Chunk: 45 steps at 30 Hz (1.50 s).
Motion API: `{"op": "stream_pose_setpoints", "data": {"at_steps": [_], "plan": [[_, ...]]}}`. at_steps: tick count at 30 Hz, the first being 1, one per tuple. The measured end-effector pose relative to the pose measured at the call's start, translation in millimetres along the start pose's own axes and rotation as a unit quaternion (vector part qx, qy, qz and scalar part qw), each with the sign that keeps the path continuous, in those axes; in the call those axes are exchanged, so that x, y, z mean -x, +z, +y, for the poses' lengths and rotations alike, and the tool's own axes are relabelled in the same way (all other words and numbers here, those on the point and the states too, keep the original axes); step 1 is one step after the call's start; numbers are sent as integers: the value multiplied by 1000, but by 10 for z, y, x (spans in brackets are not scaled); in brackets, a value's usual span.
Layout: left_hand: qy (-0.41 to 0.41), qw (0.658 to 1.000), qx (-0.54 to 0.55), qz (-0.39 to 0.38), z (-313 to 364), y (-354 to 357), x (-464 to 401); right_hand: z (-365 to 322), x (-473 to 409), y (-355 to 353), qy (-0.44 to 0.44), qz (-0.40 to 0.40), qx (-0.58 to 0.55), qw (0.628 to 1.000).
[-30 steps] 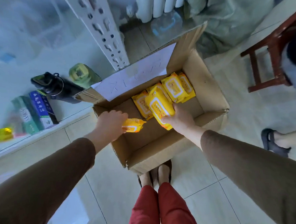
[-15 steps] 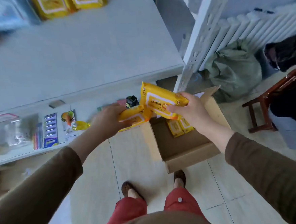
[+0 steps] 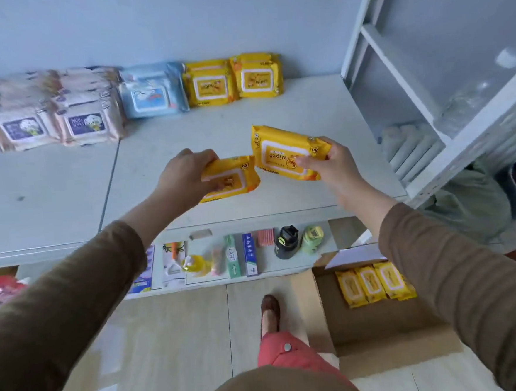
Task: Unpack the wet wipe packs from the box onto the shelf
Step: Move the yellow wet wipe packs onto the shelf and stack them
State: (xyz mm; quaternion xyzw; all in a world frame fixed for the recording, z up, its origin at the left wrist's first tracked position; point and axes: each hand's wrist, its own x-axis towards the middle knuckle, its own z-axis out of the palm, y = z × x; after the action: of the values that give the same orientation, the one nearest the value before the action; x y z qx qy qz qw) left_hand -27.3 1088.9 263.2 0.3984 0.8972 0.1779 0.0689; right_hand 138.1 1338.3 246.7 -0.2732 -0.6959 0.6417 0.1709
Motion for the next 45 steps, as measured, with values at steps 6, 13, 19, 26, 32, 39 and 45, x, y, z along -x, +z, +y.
{"op": "stream_pose_setpoints", "data": {"at_steps": [6,13,19,26,32,39,45], "plan": [[14,999,-24,16,-376,-86,-1050,-57,-1226,131,-9,3,15,1000],[-20,999,-28,-5,-627,-74,-2200,-107,-2469,141,14,-42,41,998],[-4,998,-65,-25,-782,-50,-2911,-65,-3226,236,30,-68,71,995],[-52,994,-85,40,-987,84,-3227,218,-3490,439,13,18,104,994],[20,986,-155,64,-1127,172,-3070,421,-3359,530,-23,69,193,978],[-9,986,-154,70,-1056,247,-3143,382,-3541,560,-6,61,238,969],[-18,983,-165,83,-985,241,-3116,336,-3455,542,2,92,258,962]]}}
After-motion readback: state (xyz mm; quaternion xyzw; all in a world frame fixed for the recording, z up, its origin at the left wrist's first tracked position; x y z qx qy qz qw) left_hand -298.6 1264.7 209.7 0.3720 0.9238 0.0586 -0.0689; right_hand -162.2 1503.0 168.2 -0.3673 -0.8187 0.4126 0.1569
